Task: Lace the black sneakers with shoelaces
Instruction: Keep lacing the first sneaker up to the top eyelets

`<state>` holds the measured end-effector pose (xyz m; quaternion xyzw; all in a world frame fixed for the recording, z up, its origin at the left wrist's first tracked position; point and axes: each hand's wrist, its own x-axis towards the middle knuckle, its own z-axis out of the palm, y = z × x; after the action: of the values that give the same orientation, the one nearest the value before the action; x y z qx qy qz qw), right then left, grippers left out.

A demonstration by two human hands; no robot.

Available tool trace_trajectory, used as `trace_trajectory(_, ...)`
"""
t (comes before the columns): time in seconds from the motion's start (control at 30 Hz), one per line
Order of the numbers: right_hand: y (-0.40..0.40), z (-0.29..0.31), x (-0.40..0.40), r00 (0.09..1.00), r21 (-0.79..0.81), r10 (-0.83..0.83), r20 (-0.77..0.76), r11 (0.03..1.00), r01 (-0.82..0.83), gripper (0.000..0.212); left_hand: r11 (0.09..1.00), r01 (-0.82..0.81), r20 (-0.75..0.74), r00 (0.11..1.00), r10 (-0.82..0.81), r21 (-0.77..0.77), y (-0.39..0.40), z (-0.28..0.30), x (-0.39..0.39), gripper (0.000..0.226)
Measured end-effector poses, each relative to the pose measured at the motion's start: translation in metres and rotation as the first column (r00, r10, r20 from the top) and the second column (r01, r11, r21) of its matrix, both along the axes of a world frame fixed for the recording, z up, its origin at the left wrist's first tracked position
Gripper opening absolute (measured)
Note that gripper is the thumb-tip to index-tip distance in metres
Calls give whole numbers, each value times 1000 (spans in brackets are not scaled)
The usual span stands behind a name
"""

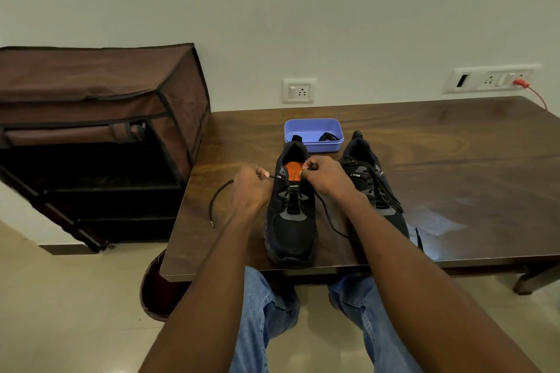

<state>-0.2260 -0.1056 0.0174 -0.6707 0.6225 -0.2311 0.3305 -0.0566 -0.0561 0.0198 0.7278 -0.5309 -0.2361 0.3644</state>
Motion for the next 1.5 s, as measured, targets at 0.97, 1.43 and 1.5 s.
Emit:
trace_trajectory(0.97, 38, 60, -22, 571, 117, 58, 819, 957, -265, 14, 830, 507, -763, 434, -479, -233, 9, 19, -11, 40)
trace_trajectory(1.43, 32, 69, -44, -31, 37, -44, 999, 978, -203, 27, 965, -173, -688, 677, 260, 195, -4, 1, 12, 7)
trace_trajectory(1.5, 32, 68, -42, 37, 8, -3, 999, 993, -118, 22, 986, -14, -615, 780, 116, 168, 1, 5, 8, 4)
